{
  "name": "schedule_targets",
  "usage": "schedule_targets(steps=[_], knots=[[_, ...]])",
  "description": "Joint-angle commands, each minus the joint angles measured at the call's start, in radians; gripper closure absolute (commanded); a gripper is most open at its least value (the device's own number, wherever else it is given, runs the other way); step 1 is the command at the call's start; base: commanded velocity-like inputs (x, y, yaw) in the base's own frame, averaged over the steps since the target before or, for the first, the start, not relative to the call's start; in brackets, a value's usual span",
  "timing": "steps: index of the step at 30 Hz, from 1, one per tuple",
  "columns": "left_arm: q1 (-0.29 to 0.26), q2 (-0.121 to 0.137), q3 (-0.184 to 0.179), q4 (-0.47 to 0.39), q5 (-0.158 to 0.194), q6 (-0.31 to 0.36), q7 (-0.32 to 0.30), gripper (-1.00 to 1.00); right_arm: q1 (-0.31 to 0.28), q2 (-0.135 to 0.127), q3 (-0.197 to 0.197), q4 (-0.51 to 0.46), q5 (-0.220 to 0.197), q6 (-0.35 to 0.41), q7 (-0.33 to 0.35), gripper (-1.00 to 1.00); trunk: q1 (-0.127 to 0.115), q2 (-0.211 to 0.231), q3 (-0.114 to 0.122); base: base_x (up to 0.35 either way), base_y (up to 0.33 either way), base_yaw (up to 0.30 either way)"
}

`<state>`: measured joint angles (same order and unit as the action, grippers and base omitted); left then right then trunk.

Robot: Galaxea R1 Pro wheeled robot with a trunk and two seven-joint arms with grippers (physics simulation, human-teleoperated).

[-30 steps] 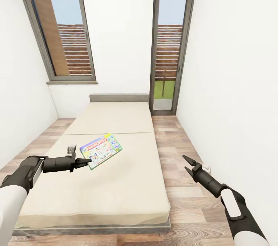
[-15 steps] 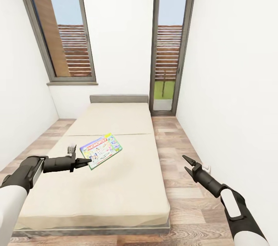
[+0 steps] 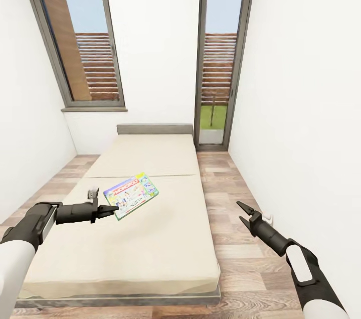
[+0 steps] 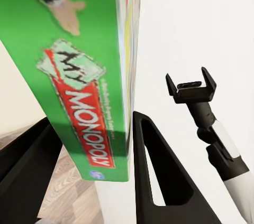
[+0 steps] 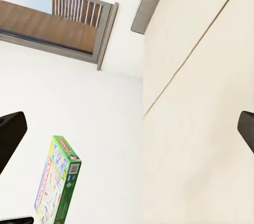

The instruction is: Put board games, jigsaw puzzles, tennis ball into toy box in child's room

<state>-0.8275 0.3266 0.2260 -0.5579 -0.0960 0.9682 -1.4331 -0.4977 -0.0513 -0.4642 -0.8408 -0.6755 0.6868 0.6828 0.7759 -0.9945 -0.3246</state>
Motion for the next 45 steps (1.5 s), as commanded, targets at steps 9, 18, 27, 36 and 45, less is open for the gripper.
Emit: schedule_targets(steps=[9, 18, 27, 36, 45], knots=[[-0.001, 0.0, 0.006, 0.0, -0.011, 0.01, -0.007, 1.0, -0.001, 0.002, -0.002, 0.0, -0.003, 0.006, 0.0, -1.0, -0.035, 0.062, 0.027, 0.0, 0.0, 0.0], [-0.001, -0.001, 0.005, 0.0, -0.011, 0.01, -0.007, 1.0, -0.001, 0.002, -0.001, 0.006, -0.003, -0.057, 0.0, -1.0, -0.069, 0.125, 0.055, 0.0, 0.0, 0.0], [-0.001, -0.001, 0.004, 0.0, -0.011, 0.009, -0.007, 1.0, -0.001, 0.001, 0.001, 0.008, 0.0, -0.066, -0.001, -1.0, -0.104, 0.188, 0.083, 0.0, 0.0, 0.0], [-0.001, -0.001, 0.004, 0.0, -0.011, 0.009, -0.007, 1.0, -0.001, -0.008, 0.002, 0.006, -0.002, -0.06, -0.071, -1.0, -0.138, 0.251, 0.112, 0.0, 0.0, 0.0], [-0.001, -0.001, 0.004, 0.0, -0.011, 0.009, -0.007, 1.0, -0.001, 0.001, 0.001, 0.006, 0.0, -0.065, -0.078, -1.0, -0.173, 0.314, 0.14, 0.0, 0.0, 0.0]])
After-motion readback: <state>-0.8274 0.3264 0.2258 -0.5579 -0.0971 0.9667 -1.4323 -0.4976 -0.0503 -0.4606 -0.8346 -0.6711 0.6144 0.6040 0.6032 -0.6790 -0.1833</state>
